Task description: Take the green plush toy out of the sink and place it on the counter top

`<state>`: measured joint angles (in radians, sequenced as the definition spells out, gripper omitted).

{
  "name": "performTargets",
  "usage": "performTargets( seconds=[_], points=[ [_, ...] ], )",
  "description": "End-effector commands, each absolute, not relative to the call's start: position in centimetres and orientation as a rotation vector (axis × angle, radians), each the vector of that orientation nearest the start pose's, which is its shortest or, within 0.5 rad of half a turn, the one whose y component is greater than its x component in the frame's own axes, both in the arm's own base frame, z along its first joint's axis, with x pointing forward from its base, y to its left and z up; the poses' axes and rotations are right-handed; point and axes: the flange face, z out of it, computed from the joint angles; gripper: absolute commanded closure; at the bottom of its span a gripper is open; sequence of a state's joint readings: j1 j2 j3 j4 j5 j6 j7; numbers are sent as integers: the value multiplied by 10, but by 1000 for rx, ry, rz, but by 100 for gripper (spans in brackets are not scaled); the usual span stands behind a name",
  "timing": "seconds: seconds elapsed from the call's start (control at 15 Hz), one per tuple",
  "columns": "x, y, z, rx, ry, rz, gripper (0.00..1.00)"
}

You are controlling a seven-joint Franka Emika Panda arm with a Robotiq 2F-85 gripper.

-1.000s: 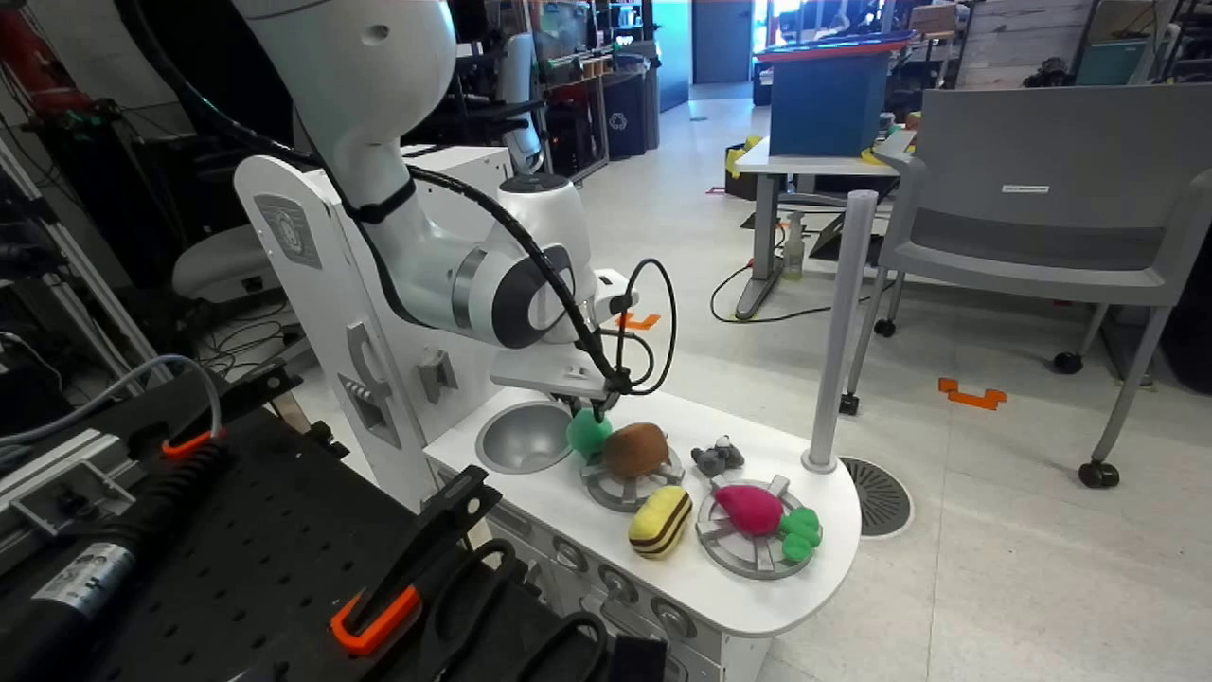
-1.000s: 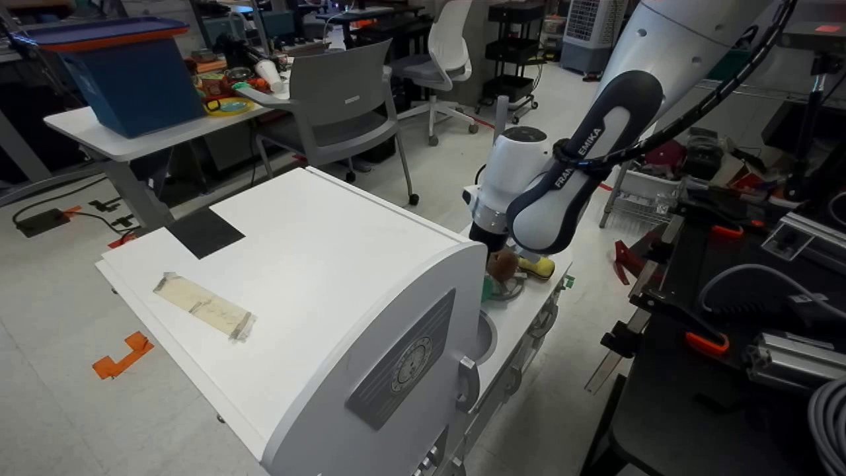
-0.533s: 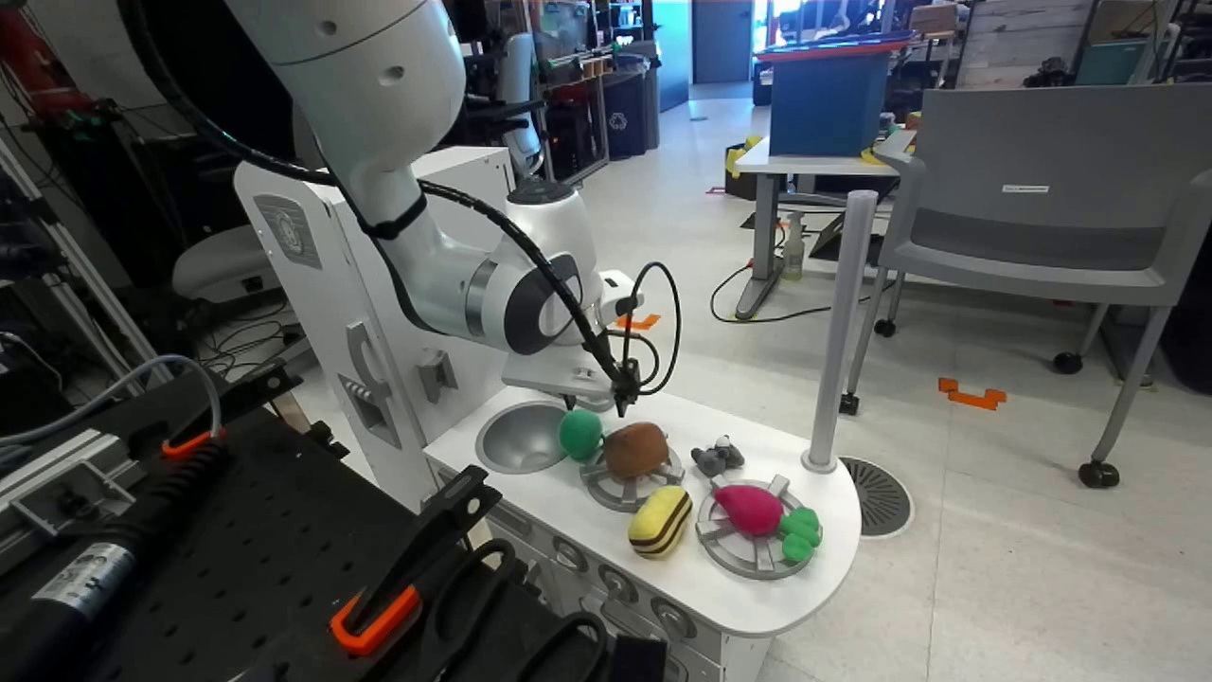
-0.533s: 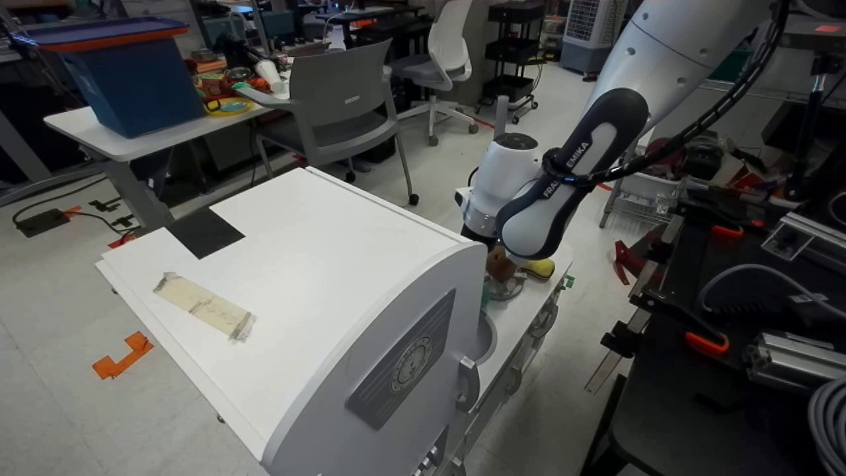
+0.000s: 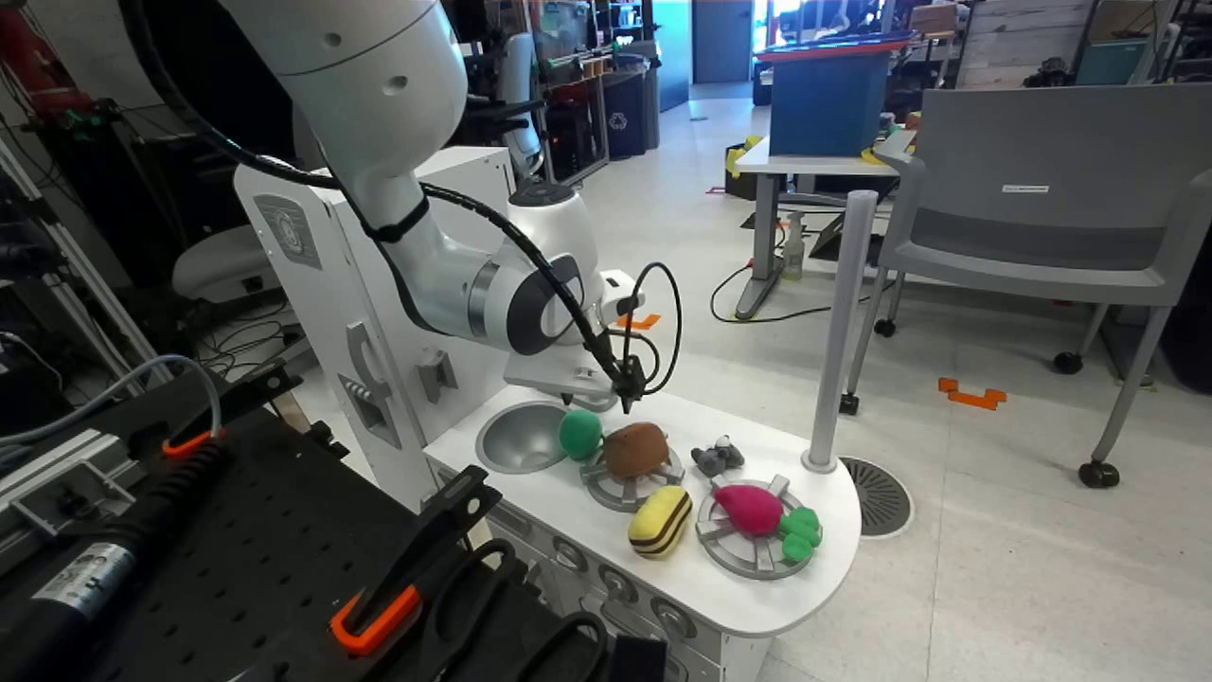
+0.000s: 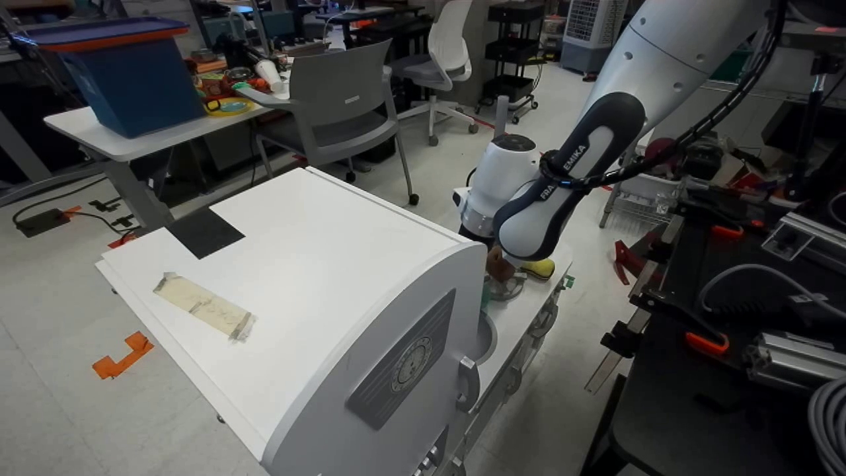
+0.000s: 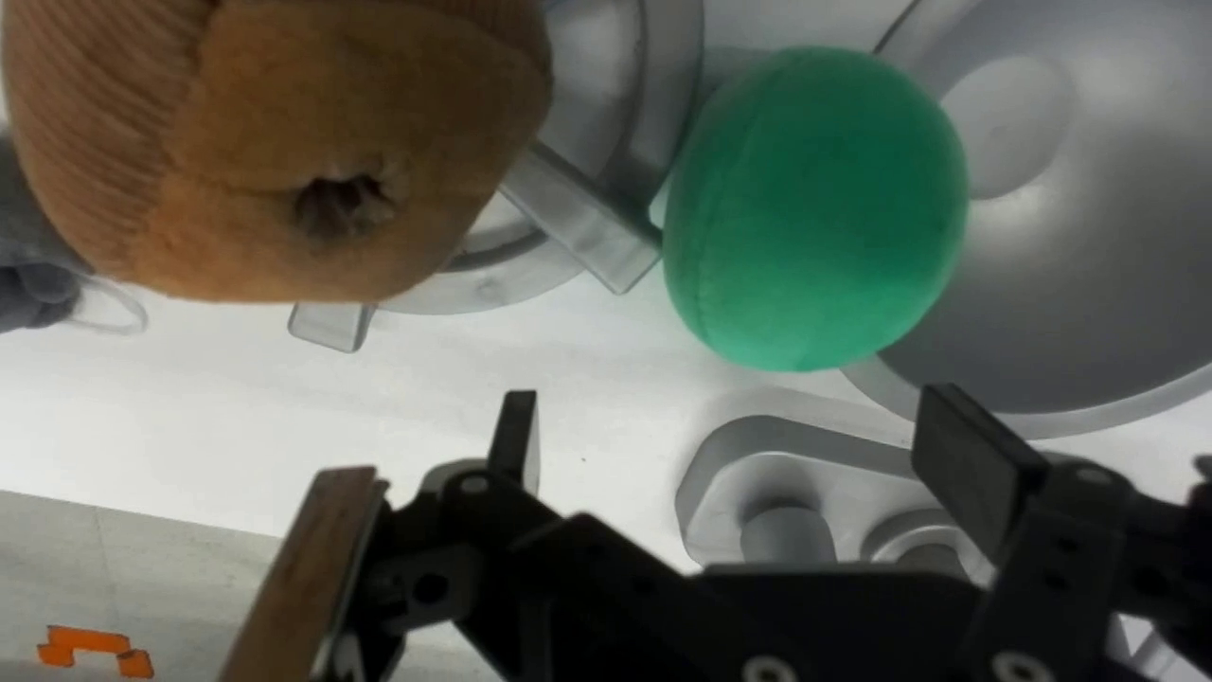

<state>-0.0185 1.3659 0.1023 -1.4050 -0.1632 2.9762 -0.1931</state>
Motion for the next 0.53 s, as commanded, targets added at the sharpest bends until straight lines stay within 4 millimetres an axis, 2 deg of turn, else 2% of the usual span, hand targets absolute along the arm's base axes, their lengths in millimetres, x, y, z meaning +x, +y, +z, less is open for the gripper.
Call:
performTargets(
  seconds=[0.0,0.13,0.2,0.27,0.33,0.47],
  points=[
    [633,68,-50,-3026,-485,-278,0],
    [627,77,-19,-2983,-456,-291,0],
    [641,73,-58,-3011,-496,-313,0],
    [641,76,-46,-3005,-498,-315,0],
    [643,76,-44,-3006,-501,-319,0],
    [639,74,-52,-3010,-498,-304,0]
  ],
)
